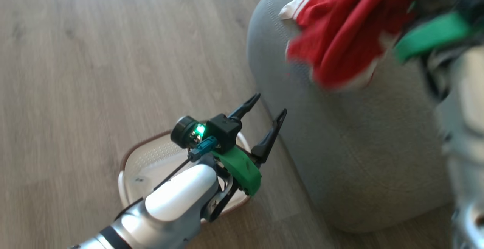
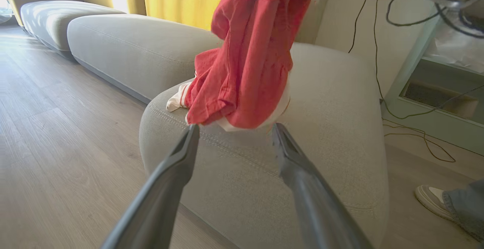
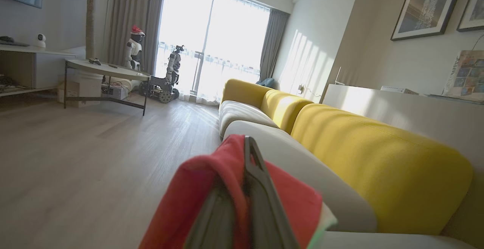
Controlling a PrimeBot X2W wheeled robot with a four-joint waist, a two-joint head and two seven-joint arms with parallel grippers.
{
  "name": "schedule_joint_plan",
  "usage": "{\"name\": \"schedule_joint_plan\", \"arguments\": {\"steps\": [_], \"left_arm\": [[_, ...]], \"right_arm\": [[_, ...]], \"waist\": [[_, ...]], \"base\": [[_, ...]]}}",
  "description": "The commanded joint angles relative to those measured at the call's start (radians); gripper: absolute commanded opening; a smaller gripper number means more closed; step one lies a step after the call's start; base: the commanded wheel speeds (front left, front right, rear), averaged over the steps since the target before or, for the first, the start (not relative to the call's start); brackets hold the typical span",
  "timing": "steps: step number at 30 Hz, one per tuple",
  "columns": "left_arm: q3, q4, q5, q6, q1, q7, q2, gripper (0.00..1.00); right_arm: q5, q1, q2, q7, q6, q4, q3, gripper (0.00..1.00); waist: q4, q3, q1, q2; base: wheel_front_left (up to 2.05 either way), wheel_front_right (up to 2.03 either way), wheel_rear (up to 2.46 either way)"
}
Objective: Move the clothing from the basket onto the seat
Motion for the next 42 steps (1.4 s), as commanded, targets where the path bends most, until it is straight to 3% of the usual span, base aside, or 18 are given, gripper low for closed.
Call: {"name": "schedule_joint_plan", "arguments": {"steps": [1, 10, 21, 30, 42], "left_arm": [[0.037, -0.037, 0.011, 0.008, -0.052, -0.011, 0.022, 1.00], [0.033, -0.092, 0.040, 0.032, -0.083, -0.006, 0.049, 1.00], [0.024, -0.154, 0.071, 0.054, -0.122, 0.021, 0.084, 1.00], [0.024, -0.231, 0.095, 0.079, -0.153, 0.034, 0.107, 1.00], [0.019, -0.253, 0.096, 0.091, -0.149, 0.038, 0.128, 1.00]], "right_arm": [[-0.001, -0.105, -0.025, 0.000, 0.000, -0.007, -0.003, 0.00], [-0.074, -0.477, -0.205, 0.029, 0.000, 0.218, -0.122, 0.00], [-0.221, -0.619, -0.326, 0.030, 0.000, 0.406, -0.240, 0.00], [-0.363, -0.528, -0.287, -0.010, 0.000, 0.532, -0.401, 0.00], [-0.576, -0.361, -0.215, -0.011, 0.000, 0.583, -0.596, 0.00]], "waist": [[0.039, 0.037, 0.0000, 0.0000], [0.176, 0.139, 0.0000, 0.0000], [0.285, 0.289, 0.0000, 0.0000], [0.303, 0.384, 0.0000, 0.0000], [0.293, 0.398, 0.0000, 0.0000]], "base": [[0.00, 0.00, 0.00], [0.00, 0.00, 0.00], [0.00, 0.00, 0.00], [0.00, 0.00, 0.00], [0.00, 0.00, 0.00]]}}
